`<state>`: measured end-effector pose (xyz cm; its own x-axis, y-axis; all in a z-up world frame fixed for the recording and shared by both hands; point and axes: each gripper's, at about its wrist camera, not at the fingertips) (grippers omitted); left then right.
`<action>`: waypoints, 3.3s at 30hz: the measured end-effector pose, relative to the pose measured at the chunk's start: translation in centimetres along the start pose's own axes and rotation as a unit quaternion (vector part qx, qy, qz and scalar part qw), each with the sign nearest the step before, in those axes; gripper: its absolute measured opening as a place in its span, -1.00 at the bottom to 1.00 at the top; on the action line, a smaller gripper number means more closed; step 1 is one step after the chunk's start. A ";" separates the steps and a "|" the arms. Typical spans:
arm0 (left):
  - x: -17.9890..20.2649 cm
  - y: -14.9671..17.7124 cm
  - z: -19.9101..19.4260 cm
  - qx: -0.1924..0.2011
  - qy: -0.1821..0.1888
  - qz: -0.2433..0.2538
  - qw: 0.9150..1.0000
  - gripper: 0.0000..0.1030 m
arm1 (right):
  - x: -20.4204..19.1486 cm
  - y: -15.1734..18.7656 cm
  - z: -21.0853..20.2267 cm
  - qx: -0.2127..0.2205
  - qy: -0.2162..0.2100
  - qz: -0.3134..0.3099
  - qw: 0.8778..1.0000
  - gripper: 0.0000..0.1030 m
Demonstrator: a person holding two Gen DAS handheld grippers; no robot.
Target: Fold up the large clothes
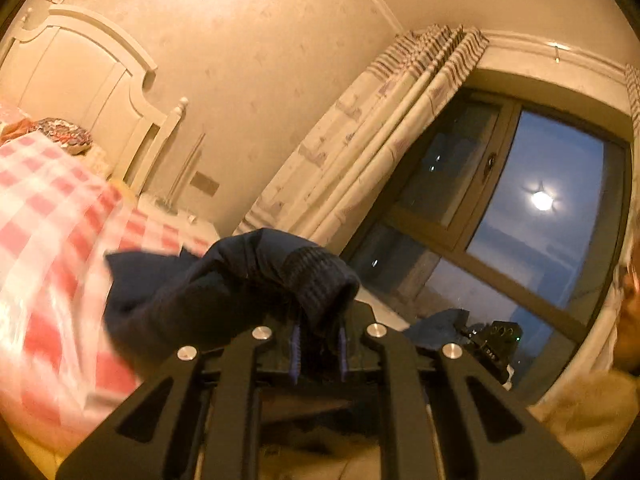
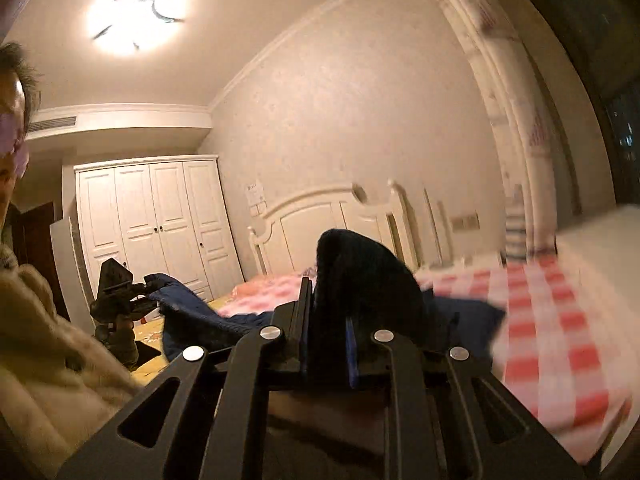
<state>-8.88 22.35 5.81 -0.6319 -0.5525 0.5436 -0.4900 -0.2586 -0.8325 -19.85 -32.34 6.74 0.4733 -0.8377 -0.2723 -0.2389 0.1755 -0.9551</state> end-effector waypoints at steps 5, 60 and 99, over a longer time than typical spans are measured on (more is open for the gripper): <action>-4.3 -6.7 8.2 -0.019 -0.075 -0.017 0.997 -0.70 | 3.1 -6.2 7.2 -0.009 0.047 0.001 0.999 -0.67; -14.2 -13.8 27.0 -0.137 -0.294 0.042 0.945 -0.84 | 12.4 -8.2 25.4 -0.160 0.171 -0.010 0.972 -0.79; -13.8 -14.8 36.9 -0.101 -0.411 0.040 0.905 0.95 | 11.6 -8.7 44.7 -0.203 0.225 0.019 0.953 0.91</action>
<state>29.29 4.55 6.63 -0.0506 -0.9875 0.1496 -0.6147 -0.0873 -0.7839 25.58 -20.49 6.63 0.0683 -0.9875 -0.1419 -0.6005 0.0729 -0.7963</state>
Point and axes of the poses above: each gripper's, at about its wrist camera, not at the fingertips, and z roughly the way its jaws point, x to its right, y to its underside, and after that the axes turned 5 degrees about -x, right-handed
